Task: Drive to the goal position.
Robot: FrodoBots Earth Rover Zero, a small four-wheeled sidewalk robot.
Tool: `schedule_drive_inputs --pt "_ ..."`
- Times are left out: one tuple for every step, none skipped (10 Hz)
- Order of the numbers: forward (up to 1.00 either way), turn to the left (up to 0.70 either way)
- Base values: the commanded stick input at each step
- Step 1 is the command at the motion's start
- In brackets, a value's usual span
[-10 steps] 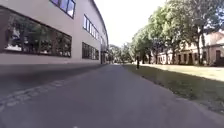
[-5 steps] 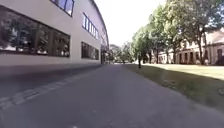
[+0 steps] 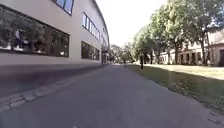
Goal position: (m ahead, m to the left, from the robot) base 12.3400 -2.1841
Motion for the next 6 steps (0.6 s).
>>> schedule_drive_inputs --pt "0.85 -0.32" --pt "0.85 -0.34" --pt "0.85 -0.34" --pt "0.85 -0.30" --pt "0.85 -0.19" --pt "0.85 0.00"
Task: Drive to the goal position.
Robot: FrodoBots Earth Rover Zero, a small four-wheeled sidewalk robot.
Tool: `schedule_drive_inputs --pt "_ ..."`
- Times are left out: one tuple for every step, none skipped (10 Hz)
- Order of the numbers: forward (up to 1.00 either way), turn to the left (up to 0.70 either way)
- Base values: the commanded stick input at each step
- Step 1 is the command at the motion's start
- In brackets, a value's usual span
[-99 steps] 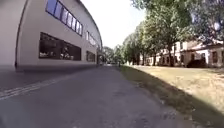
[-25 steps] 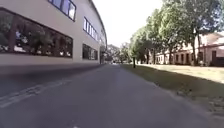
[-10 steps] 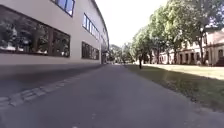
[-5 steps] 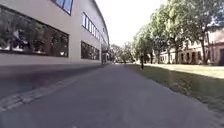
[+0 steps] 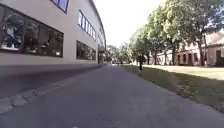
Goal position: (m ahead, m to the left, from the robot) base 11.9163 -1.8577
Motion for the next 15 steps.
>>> schedule_drive_inputs --pt "0.85 0.00" --pt "0.85 0.00" --pt "0.85 0.00" --pt "0.85 0.00" --pt "0.85 0.00" --pt "0.85 0.00" --pt "0.85 0.00" --pt "0.85 0.00" --pt "0.85 0.00" --pt "0.85 0.00" --pt "0.85 0.00" --pt "0.85 0.00" --pt "0.85 0.00" --pt "0.85 0.00" --pt "0.85 0.00"
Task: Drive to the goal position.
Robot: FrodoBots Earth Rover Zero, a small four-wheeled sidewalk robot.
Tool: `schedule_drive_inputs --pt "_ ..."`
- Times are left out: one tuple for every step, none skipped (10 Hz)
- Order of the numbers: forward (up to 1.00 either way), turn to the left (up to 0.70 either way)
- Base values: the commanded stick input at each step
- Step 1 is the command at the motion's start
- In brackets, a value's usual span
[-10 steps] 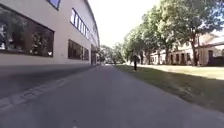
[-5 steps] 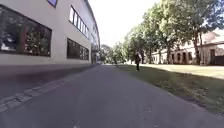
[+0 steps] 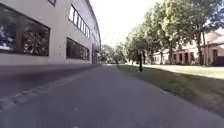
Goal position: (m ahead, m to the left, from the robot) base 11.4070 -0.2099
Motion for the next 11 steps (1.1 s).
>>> schedule_drive_inputs --pt "0.85 0.00" --pt "0.85 0.00" --pt "0.85 0.00" --pt "0.85 0.00" --pt "0.85 0.00" --pt "0.85 0.00" --pt "0.85 0.00" --pt "0.85 0.00" --pt "0.85 0.00" --pt "0.85 0.00" --pt "0.85 0.00"
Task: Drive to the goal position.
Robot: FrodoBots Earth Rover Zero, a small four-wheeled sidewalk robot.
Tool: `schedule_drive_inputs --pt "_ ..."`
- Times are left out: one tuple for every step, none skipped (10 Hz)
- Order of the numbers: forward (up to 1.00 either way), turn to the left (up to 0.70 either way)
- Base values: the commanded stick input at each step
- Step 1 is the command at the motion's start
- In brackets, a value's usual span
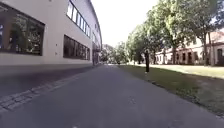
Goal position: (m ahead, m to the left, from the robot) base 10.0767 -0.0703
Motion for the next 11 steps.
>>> schedule_drive_inputs --pt "0.85 0.00" --pt "0.85 0.00" --pt "0.85 0.00" --pt "0.85 0.00" --pt "0.85 0.00" --pt "0.85 0.00" --pt "0.85 0.00" --pt "0.85 0.00" --pt "0.85 0.00" --pt "0.85 0.00" --pt "0.85 0.00"
